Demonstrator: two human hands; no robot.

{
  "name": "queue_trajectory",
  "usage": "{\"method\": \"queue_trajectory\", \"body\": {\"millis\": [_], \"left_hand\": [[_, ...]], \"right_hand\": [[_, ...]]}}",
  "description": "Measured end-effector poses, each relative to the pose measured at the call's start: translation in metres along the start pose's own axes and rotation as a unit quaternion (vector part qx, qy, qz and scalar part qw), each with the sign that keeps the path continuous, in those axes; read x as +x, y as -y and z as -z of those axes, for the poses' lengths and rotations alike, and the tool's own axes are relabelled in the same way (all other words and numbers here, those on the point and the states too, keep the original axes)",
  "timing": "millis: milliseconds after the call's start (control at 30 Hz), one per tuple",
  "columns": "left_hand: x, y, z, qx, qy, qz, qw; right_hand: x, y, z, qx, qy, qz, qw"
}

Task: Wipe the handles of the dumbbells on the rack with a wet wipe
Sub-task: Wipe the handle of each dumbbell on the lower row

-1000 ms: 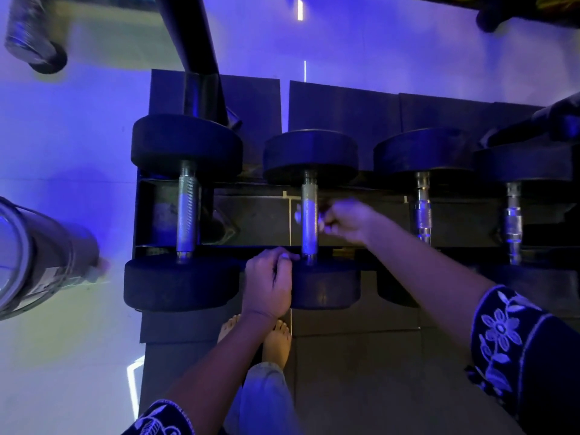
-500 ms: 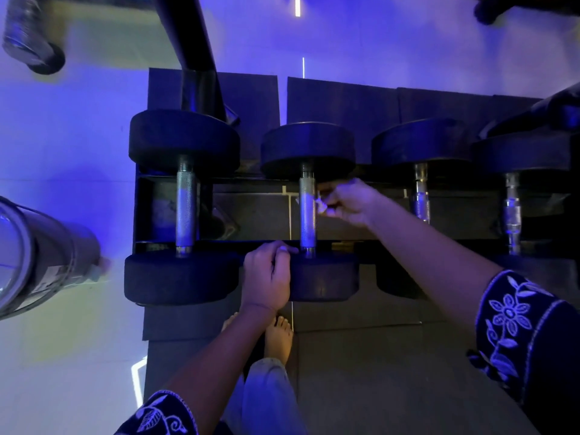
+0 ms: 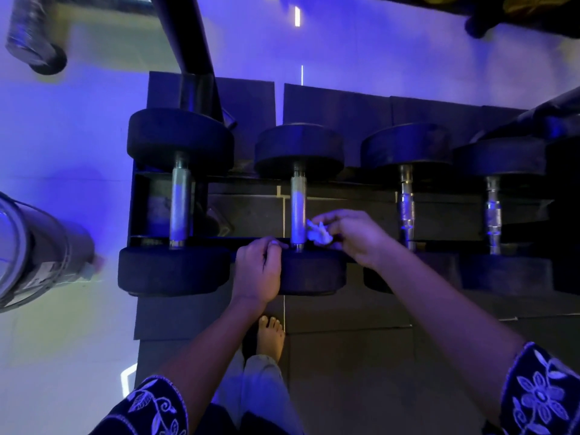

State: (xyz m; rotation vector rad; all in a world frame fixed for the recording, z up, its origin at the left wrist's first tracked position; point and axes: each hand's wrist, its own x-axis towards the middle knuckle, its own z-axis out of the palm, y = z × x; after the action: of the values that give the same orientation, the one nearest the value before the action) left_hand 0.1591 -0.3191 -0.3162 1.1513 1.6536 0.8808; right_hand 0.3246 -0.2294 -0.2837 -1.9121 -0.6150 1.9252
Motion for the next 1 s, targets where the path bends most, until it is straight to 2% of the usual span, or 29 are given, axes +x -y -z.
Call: {"method": "queue_trajectory", "body": {"millis": [200, 333, 500, 567, 633, 767, 867, 933, 1000], "left_hand": [[0.0, -0.01, 0.002, 0.031, 0.029, 0.03, 0.999], [0.001, -0.016, 0.003, 0.061, 0.033, 0.047, 0.996], [0.004, -0.033, -0.004, 0.135, 0.019, 0.106, 0.985], [0.011, -0.047, -0.009, 0.197, 0.025, 0.143, 0.97], [0.015, -0.065, -0.018, 0.308, 0.042, 0.153, 0.938], [0.006, -0.084, -0.055, 0.488, 0.048, 0.081, 0.868], [-0.008, -0.08, -0.078, 0.517, 0.027, 0.074, 0.853], [-0.013, -0.08, -0.095, 0.502, 0.004, 0.029, 0.864], [-0.018, -0.088, -0.115, 0.448, 0.017, -0.021, 0.894]], "right_hand": [[-0.014, -0.003, 0.016, 0.073, -0.033, 0.02, 0.997], [-0.022, -0.001, 0.021, 0.137, 0.005, -0.006, 0.991], [-0.039, 0.01, 0.038, 0.105, 0.022, 0.032, 0.994], [-0.04, 0.014, 0.05, 0.088, 0.03, 0.037, 0.995], [-0.041, 0.017, 0.065, 0.07, 0.028, 0.035, 0.997], [-0.034, 0.026, 0.088, 0.04, -0.028, 0.066, 0.997], [-0.022, 0.029, 0.112, -0.034, -0.138, 0.136, 0.981], [-0.016, 0.029, 0.135, -0.154, -0.208, 0.184, 0.948], [-0.014, 0.031, 0.154, -0.27, -0.231, 0.237, 0.904]]}}
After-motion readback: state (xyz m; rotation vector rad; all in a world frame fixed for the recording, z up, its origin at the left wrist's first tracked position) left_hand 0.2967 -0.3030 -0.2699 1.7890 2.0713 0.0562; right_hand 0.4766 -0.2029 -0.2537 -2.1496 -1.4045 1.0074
